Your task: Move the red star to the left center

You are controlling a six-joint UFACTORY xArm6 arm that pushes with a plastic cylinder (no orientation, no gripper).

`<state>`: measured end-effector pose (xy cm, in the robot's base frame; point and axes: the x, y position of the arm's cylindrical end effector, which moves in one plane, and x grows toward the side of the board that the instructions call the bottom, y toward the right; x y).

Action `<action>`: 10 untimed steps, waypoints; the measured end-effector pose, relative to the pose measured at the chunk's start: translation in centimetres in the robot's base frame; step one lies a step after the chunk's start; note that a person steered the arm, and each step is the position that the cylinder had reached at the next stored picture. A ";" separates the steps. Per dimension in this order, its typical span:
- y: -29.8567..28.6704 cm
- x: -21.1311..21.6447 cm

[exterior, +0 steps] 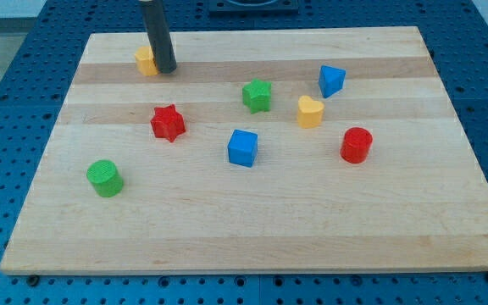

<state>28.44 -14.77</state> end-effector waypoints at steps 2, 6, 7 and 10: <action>1.2 8.0; 7.4 12.4; 7.4 15.2; 6.4 16.7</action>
<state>45.13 -8.34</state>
